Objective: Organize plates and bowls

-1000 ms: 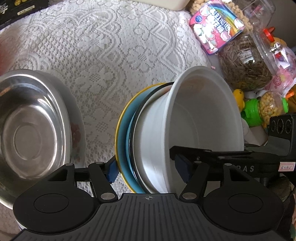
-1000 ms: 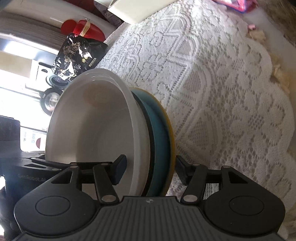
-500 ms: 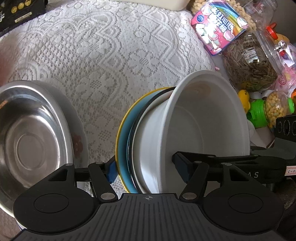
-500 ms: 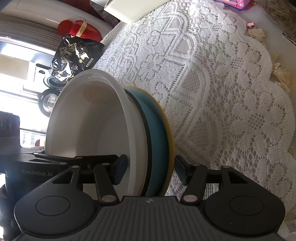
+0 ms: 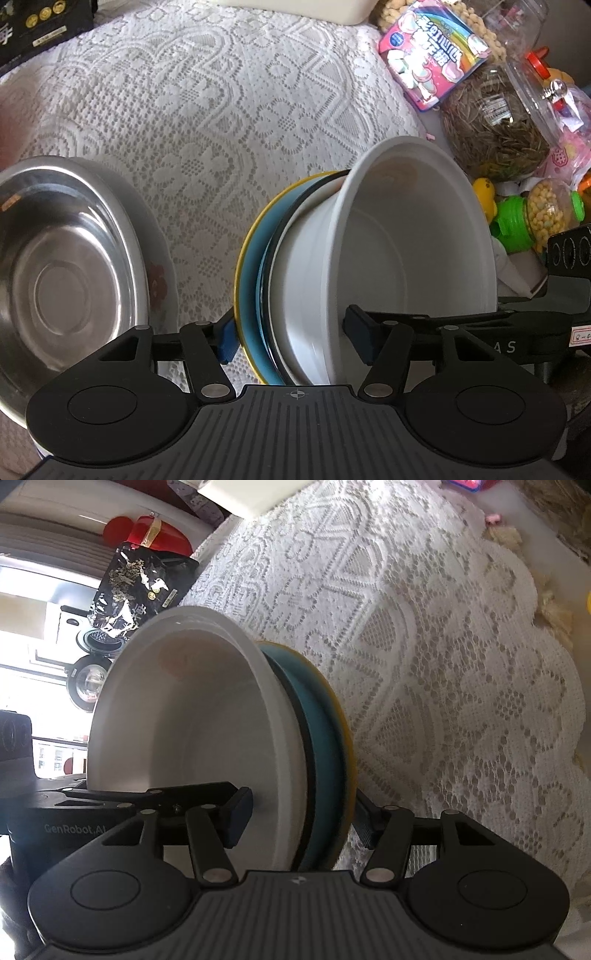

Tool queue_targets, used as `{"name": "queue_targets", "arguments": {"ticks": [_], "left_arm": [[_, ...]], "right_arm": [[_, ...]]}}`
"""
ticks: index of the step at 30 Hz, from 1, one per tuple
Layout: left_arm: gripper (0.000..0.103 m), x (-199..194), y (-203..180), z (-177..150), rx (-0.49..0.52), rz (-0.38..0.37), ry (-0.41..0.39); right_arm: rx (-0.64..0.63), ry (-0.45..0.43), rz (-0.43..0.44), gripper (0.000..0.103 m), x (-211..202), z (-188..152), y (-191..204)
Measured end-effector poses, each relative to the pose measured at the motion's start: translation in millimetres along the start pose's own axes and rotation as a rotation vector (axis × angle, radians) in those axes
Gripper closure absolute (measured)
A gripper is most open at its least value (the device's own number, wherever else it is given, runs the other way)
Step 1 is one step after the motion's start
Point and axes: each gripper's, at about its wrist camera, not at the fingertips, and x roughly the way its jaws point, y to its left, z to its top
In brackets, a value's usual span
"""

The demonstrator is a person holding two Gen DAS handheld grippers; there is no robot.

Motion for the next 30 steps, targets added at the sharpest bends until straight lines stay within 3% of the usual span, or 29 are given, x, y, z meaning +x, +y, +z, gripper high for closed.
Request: {"name": "queue_targets", "arguments": {"ticks": [30], "left_arm": [[0.040,2.7,1.3,4.0,0.019,-0.005,0.022]], "right_arm": [[-0.009,-0.004,0.000,0.041,-4.6,-2.8,-5.1]]}}
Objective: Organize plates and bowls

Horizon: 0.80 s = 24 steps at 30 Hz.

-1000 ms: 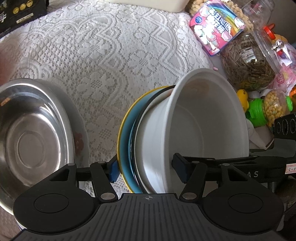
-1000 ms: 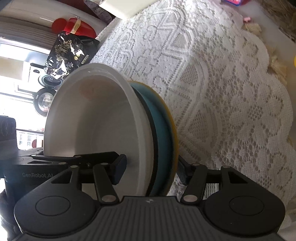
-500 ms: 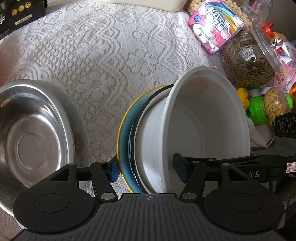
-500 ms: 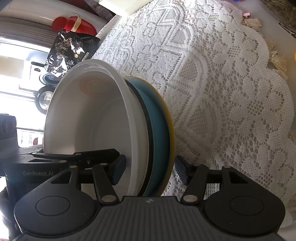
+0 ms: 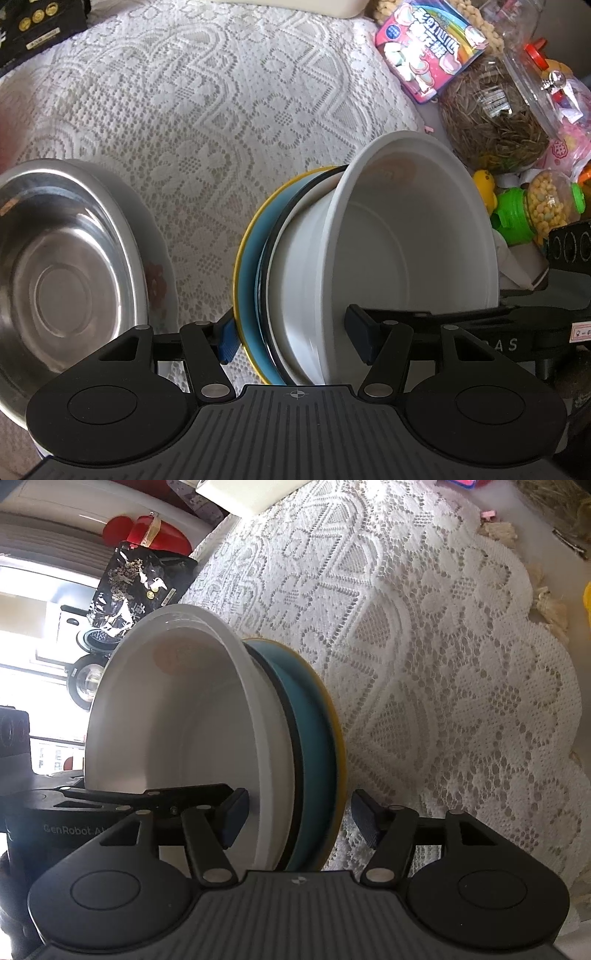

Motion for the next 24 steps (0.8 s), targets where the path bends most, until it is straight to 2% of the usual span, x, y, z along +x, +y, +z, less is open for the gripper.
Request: {"name": "queue_targets", "arguments": {"ticks": [3,7,16,24], "left_arm": [[0.040,0,1,-2,-0.002,-0.005,-0.010],[0.041,-3,-2,-4,0.002,-0.002,-0.021],[0.042,-6,3,-5,-0.016,-0.024,-0.032],[0.042,-9,3,-7,-0.016,-0.040,-0.037]], "right_arm": [[0.006,0.007,0.001,0.041,1,-2,0],[0.022,0.014,0.012,0.051,1,-1,1],[0.061,0.009,-0.008,0.049,5,1,9],[0.041,0.001,-0.025,0.048,3,1,10]]}}
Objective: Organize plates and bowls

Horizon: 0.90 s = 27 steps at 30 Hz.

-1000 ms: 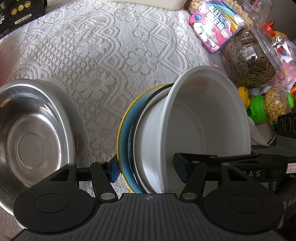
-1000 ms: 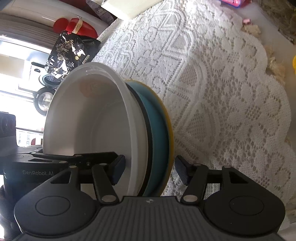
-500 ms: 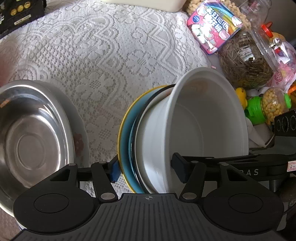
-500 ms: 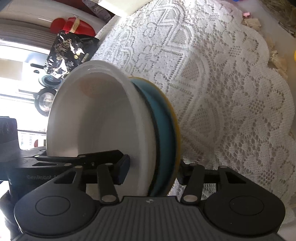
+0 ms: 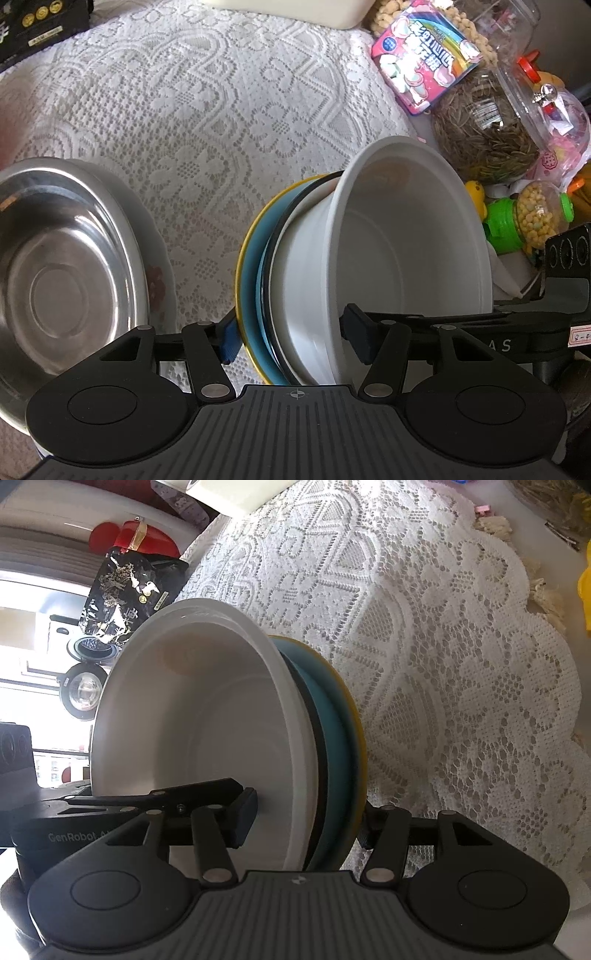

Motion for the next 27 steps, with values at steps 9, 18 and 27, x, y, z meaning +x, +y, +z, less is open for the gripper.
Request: {"name": "queue_targets", "arguments": {"ticks": [9,18,27], "left_arm": [[0.042,-3,0,-3,0.006,-0.011,-0.012],[0.042,-10,-1,-4,0.022,-0.010,-0.033],[0.042,-35,0,-10,0.030,-0.035,-0.084]], "right_arm": [[-0.045,-0.028,-0.021,0.048,-2,-1,6],[-0.079,-0.050,-0.021,0.048,-3,-2,12],[-0.108,-0.075,-0.041,0.048,-16,-3,29]]}}
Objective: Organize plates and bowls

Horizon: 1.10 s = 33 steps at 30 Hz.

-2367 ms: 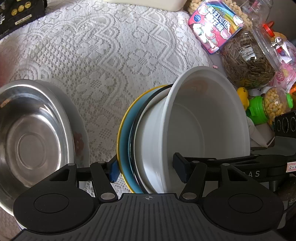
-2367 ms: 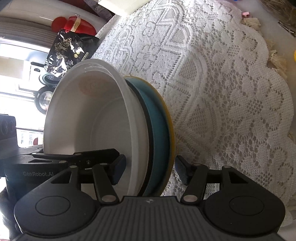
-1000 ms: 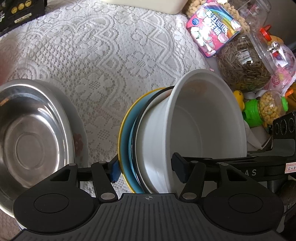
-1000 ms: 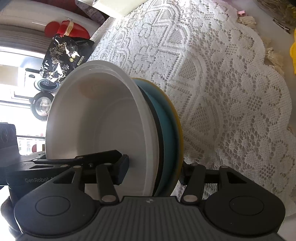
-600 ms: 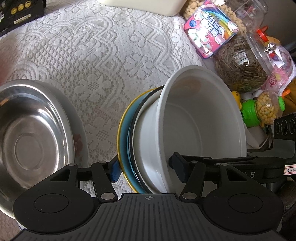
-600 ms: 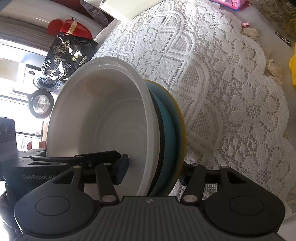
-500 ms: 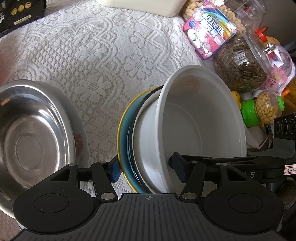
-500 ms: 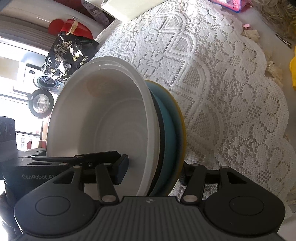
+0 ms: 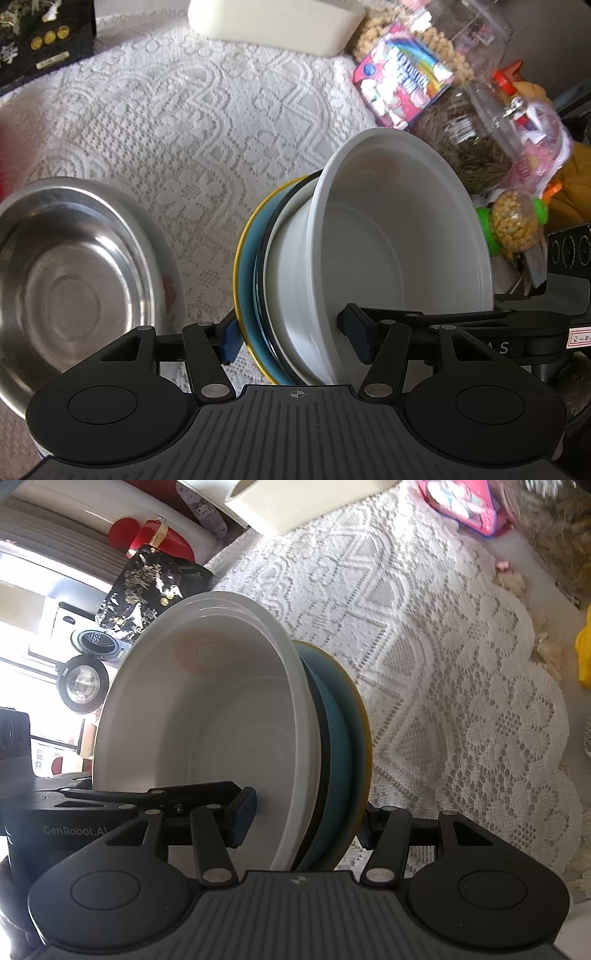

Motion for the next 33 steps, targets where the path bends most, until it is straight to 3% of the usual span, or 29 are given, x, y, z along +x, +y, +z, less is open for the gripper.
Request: {"name": "queue_targets", "arguments": {"ticks": [8,17,25,33], "left_arm": [[0.042,-56,30,-20,-0.032,0.003,-0.101],[0.042,-110,101,-48,-0.145,0.053,-0.182],[0.042,-96,162,-51,-0.232,0.043,-0.109],[0.044,-84,166,-42,-0.148,0.112,-0.096]], "right_arm": [[-0.100,-0.028,-0.011,0.048,-9,-1,56],[-0.241,0.030,0.032,0.048,32,-4,146],[-0.258,0.158,0.009,0.048,93,3,185],[-0.235,0.225,-0.072,0.045,128,5,182]]}}
